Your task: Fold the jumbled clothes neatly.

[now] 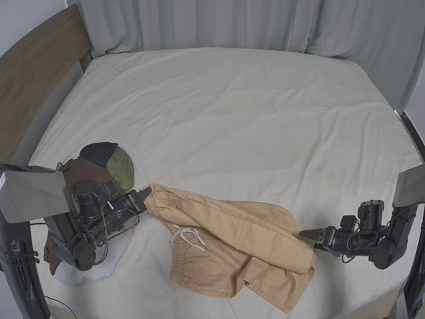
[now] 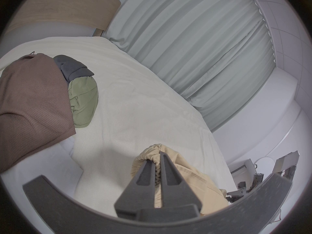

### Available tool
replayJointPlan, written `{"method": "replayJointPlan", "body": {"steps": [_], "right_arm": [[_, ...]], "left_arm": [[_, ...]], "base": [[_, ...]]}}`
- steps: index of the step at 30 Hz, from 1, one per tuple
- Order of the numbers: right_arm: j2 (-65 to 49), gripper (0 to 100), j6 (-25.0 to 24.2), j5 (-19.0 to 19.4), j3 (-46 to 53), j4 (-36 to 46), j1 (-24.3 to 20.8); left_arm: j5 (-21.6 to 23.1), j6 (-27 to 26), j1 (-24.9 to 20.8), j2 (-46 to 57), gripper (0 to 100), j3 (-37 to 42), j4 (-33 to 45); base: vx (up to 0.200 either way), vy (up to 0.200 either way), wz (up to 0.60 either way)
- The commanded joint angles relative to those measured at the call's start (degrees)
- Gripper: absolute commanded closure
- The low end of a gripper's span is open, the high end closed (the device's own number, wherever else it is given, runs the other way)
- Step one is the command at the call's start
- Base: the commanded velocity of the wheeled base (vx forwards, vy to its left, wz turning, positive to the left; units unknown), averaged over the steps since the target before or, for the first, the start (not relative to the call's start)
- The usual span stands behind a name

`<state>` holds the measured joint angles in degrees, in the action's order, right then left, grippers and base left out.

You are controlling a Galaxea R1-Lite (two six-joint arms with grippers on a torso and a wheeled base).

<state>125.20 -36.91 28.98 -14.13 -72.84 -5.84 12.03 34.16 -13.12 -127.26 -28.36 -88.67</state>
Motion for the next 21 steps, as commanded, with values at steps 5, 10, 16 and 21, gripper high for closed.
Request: {"method": "replayJointPlan", "body": {"steps": [5, 10, 16, 21], "right_arm": [[-3.47, 0, 0.26, 0.03, 4.55, -0.02, -5.23], [-7.51, 0, 0.26, 0.03, 6.83, -0.02, -7.87], [-9.88, 0, 0.35, 0.03, 7.62, 0.5, -9.1], [-8.04, 0, 6.15, -0.06, 8.5, 0.59, -5.32]], "left_arm": [[0.01, 0.03, 0.02, -0.1, 100, -0.03, -0.01], [0.01, 0.03, 0.02, -0.1, 100, -0.03, -0.01], [0.01, 0.03, -0.07, -0.1, 100, -0.03, -0.01], [0.01, 0.12, 0.02, -0.18, 100, -0.21, -0.01]], "base": [[0.0, 0.0, 0.0], [0.0, 0.0, 0.0], [0.0, 0.0, 0.0], [0.0, 0.0, 0.0]]}}
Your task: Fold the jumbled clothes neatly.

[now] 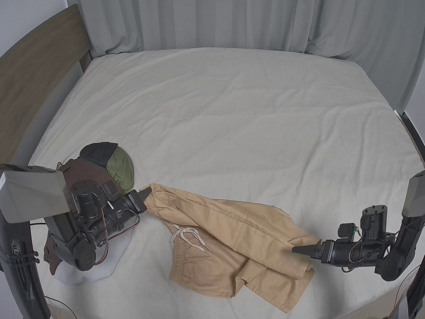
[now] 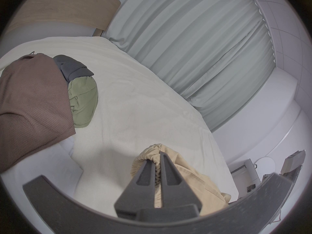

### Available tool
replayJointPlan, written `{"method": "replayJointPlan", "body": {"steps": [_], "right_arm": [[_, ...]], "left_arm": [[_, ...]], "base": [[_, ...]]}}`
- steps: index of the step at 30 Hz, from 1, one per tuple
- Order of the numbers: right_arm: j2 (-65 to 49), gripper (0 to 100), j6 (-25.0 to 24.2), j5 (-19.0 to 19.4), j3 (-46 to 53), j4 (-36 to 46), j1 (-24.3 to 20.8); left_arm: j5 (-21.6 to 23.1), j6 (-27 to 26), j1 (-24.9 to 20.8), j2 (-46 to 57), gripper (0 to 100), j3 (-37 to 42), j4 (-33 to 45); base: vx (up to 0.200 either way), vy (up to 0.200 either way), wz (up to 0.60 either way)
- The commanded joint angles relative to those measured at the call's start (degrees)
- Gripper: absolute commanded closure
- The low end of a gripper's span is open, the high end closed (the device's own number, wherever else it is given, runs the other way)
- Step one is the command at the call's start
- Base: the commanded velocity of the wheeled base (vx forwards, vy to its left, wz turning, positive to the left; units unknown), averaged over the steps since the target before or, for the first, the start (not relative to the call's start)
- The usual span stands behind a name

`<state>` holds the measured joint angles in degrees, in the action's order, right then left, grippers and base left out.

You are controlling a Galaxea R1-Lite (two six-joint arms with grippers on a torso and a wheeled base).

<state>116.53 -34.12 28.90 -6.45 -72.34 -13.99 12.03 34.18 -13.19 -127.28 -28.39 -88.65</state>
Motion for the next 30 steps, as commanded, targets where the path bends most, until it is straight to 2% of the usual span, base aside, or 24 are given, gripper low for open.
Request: {"method": "replayJointPlan", "body": {"steps": [1, 2, 5, 6, 11, 18, 24, 30], "right_arm": [[0.89, 0, 4.15, 0.1, 1.0, 0.09, 3.27], [1.51, 0, 6.44, 0.1, 1.61, 0.09, 4.33], [1.51, 0, 6.44, 0.1, 1.61, 0.09, 4.33], [1.77, 0, 10.13, 0.1, 3.9, -0.17, 5.03], [1.68, 0, 12.24, 0.28, 5.22, -0.52, 3.45], [1.6, 0, 11.89, 0.54, 4.69, -0.96, 1.34], [1.95, 0, 11.01, 0.28, 4.78, -6.5, 0.37], [1.86, 0, 6.35, 0.1, 4.69, -8.96, -1.3]], "left_arm": [[0.01, 0.01, 0.09, -0.16, 100, -0.17, -0.03], [0.01, 0.01, 0.09, -0.16, 100, -0.17, -0.03], [0.01, 0.01, 0.09, -0.16, 100, -0.17, -0.03], [0.01, 0.01, 0.09, -0.34, 100, -0.26, -0.03], [0.01, 0.01, 0.09, -0.34, 100, -0.26, -0.03], [0.01, 0.01, 0.09, -0.34, 100, -0.26, -0.03], [0.01, 0.01, 0.09, -0.34, 100, -0.26, -0.03], [0.01, 0.01, 0.09, -0.34, 100, -0.26, -0.03]], "base": [[0.0, 0.0, 0.0], [0.0, 0.0, 0.0], [0.0, 0.0, 0.0], [0.0, 0.0, 0.0], [0.0, 0.0, 0.0], [0.0, 0.0, 0.0], [0.0, 0.0, 0.0], [0.0, 0.0, 0.0]]}}
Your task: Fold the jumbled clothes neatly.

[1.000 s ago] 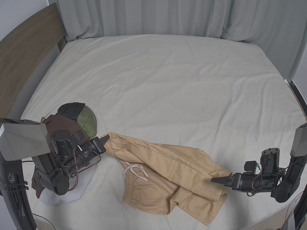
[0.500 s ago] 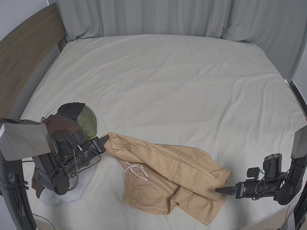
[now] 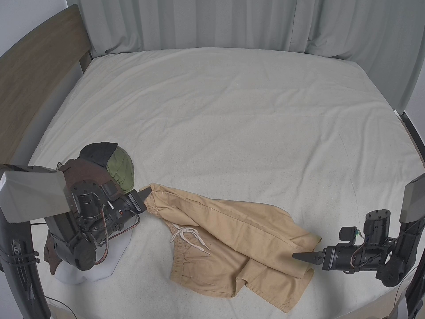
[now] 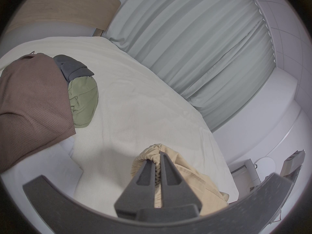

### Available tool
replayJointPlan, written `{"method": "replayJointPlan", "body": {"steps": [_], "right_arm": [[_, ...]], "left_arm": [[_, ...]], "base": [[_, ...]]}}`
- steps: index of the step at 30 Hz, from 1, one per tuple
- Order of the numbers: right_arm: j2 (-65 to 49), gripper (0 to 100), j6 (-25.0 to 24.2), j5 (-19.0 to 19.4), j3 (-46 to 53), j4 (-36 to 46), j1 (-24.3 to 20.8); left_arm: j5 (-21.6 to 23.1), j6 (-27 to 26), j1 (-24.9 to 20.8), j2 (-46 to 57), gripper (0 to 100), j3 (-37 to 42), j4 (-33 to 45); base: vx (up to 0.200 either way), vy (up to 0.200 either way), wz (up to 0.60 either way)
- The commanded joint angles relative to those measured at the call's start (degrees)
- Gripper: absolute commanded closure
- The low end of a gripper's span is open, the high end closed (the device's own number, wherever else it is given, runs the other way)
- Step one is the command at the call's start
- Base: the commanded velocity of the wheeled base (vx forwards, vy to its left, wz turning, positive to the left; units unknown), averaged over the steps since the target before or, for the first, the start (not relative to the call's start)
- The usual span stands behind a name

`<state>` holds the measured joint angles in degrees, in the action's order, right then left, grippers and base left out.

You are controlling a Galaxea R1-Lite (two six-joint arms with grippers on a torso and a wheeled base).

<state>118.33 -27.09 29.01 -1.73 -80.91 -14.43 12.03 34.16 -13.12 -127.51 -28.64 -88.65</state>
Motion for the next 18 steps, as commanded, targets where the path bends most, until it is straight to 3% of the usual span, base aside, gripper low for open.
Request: {"method": "replayJointPlan", "body": {"steps": [1, 18], "right_arm": [[0.14, 0, -0.77, -0.1, 0.06, -0.39, -1.12], [1.81, 0, -1.56, -0.1, -0.03, -4.43, -1.74]], "left_arm": [[0.01, 0.03, 0.02, -0.1, 100, -0.02, -0.03], [-0.08, 0.03, 0.02, -0.46, 100, -0.02, -0.03]], "base": [[0.0, 0.0, 0.0], [0.0, 0.0, 0.0]]}}
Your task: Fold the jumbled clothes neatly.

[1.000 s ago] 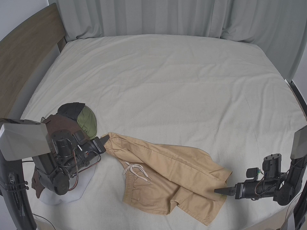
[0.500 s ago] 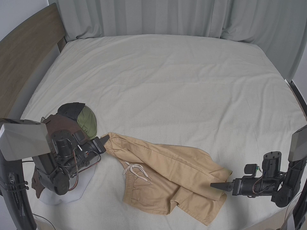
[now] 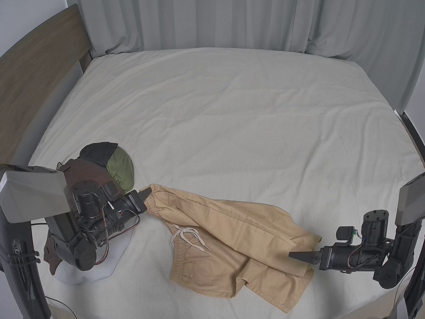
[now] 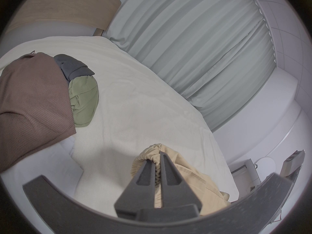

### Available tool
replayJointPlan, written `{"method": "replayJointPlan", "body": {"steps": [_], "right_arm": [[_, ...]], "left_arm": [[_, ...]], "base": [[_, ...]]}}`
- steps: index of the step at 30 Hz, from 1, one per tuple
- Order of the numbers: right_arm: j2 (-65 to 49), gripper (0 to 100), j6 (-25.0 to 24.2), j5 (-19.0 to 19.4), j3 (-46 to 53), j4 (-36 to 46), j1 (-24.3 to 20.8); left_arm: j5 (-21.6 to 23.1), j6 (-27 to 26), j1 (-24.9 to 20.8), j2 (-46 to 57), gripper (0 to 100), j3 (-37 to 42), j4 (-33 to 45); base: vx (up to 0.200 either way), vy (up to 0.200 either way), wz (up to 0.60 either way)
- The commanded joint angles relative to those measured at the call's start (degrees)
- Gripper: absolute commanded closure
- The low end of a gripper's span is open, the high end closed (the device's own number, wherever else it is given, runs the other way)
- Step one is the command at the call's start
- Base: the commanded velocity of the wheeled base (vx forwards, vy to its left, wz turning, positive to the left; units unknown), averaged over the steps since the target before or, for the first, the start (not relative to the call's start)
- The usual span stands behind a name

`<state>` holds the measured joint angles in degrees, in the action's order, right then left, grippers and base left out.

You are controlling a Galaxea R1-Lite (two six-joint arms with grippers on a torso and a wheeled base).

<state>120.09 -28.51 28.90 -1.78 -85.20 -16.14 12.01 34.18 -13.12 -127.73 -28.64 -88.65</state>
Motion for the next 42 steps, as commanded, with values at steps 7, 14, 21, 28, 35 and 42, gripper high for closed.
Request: {"method": "replayJointPlan", "body": {"steps": [7, 14, 21, 28, 35, 42], "right_arm": [[0.94, 100, -0.23, -0.95, -0.33, -0.32, -0.03], [4.36, 100, -0.14, -1.66, -0.42, -3.13, 0.06], [1.2, 100, 0.04, -2.19, -0.77, -3.13, 0.41], [-6.27, 100, -0.05, -2.1, -1.03, -3.04, 1.99], [-7.15, 100, -0.14, -1.75, -1.21, -3.04, 1.64], [-3.81, 100, -0.14, -1.92, -1.21, -3.04, 1.2]], "left_arm": [[0.03, 0.01, 0.02, -0.24, 100, -0.1, -0.03], [-0.05, 0.01, 0.02, -0.24, 100, -0.1, -0.03], [-0.05, 0.01, 0.02, -0.15, 100, -0.19, -0.03], [-0.05, 0.01, 0.02, -0.15, 100, -0.37, -0.03], [-0.05, 0.01, 0.2, -0.06, 100, -0.54, -0.03], [-0.05, 0.01, 0.29, -0.06, 100, -0.54, -0.03]], "base": [[0.0, 0.0, 0.0], [0.0, 0.0, 0.0], [0.0, 0.0, 0.0], [0.0, 0.0, 0.0], [0.0, 0.0, 0.0], [0.0, 0.0, 0.0]]}}
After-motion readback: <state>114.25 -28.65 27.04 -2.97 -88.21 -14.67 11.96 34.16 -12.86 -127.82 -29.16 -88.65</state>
